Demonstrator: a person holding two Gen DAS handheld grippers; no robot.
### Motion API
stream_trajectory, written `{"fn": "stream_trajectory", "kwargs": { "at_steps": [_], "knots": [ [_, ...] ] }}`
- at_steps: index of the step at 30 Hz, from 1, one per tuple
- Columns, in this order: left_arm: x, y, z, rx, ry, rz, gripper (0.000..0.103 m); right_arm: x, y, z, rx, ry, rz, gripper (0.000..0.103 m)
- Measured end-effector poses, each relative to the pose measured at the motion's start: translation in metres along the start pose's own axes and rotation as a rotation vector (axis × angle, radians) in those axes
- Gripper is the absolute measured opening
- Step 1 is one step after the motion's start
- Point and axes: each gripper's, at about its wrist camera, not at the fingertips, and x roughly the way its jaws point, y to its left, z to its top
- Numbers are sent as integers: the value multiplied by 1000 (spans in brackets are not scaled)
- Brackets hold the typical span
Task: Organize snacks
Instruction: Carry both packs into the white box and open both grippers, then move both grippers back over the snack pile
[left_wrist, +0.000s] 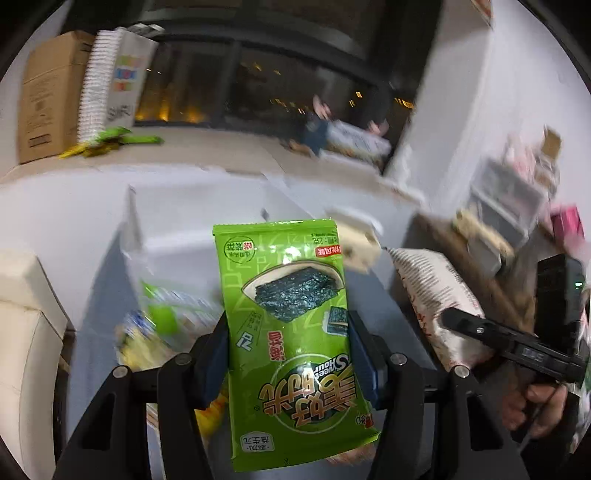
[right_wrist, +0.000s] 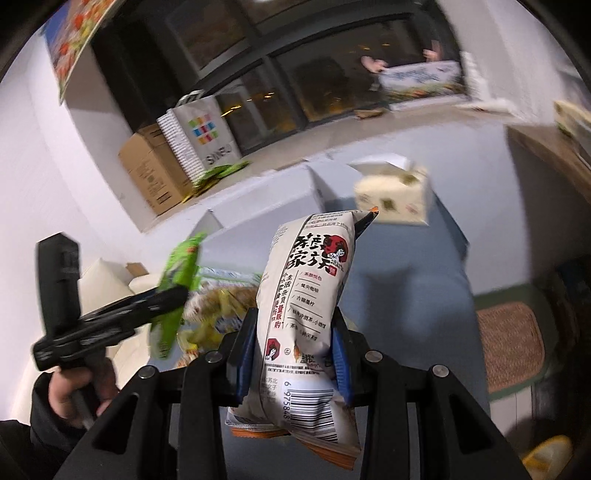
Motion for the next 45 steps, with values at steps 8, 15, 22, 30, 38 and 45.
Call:
{"fn": "stream_trajectory", "kwargs": {
  "at_steps": [8, 15, 22, 30, 38, 45],
  "knots": [
    [52, 92, 87, -119, -64, 112, 63, 108, 31, 111, -92, 61, -3, 39],
    [132, 123, 126, -84, 24, 141, 64, 235, 56, 188, -237, 243, -133, 39],
    [161, 124, 130, -50, 82, 129, 103, 283, 54, 212, -259, 281, -174, 83],
    [120, 116, 118, -1, -7, 198, 103, 252, 71, 201, -304, 179, -150, 103],
    [25, 95, 76, 13, -60, 62, 103, 179, 92, 168, -289, 96, -18, 103],
    [-52, 69, 5, 93, -89, 42, 103, 62, 92, 106, -248, -31, 21, 103]
  ]
}}
